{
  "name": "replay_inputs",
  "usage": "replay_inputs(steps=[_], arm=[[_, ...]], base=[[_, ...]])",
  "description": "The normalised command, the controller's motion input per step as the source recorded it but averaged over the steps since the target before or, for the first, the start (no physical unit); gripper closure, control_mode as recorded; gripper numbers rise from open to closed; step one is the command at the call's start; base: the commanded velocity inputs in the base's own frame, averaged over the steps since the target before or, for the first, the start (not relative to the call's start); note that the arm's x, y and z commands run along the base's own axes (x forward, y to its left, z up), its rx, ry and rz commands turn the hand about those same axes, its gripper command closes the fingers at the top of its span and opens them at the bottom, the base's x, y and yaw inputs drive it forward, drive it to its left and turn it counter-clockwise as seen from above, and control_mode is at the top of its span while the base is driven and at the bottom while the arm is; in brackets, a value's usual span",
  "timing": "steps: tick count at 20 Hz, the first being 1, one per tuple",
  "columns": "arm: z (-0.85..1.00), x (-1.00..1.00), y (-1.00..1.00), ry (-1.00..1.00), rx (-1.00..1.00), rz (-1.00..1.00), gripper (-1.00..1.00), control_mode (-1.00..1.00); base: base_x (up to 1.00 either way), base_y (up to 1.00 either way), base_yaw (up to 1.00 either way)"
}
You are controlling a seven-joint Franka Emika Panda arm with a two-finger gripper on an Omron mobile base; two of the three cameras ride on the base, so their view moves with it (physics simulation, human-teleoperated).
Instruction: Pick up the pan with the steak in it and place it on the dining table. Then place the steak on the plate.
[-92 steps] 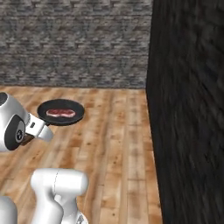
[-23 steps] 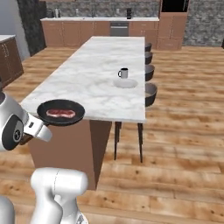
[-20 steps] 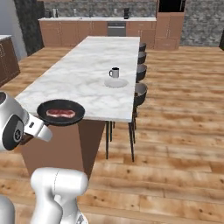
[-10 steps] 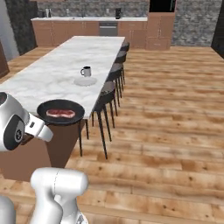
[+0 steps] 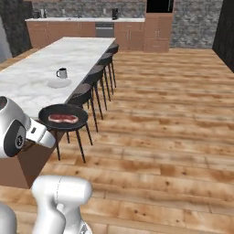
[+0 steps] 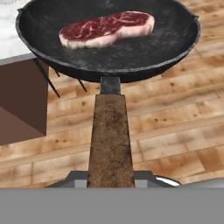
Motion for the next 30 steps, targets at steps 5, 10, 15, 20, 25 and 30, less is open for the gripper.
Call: replay_inputs(steps=[5, 10, 15, 20, 25, 30], arm=[[0.00, 0.00, 0.00, 0.00, 0.00, 0.00, 1.00, 1.00], [0.00, 0.00, 0.00, 0.00, 0.00, 0.00, 1.00, 1.00], [0.00, 0.00, 0.00, 0.00, 0.00, 0.00, 1.00, 1.00], [0.00, 0.00, 0.00, 0.00, 0.00, 0.00, 1.00, 1.00], [0.00, 0.00, 0.00, 0.00, 0.00, 0.00, 1.00, 1.00], [0.00, 0.00, 0.00, 0.00, 0.00, 0.00, 1.00, 1.00]], base=[[0.09, -0.94, 0.02], [0.36, -0.82, 0.01], [0.93, -0.55, 0.02], [1.00, -0.44, 0.01], [1.00, -0.41, 0.01], [1.00, -0.36, 0.02]])
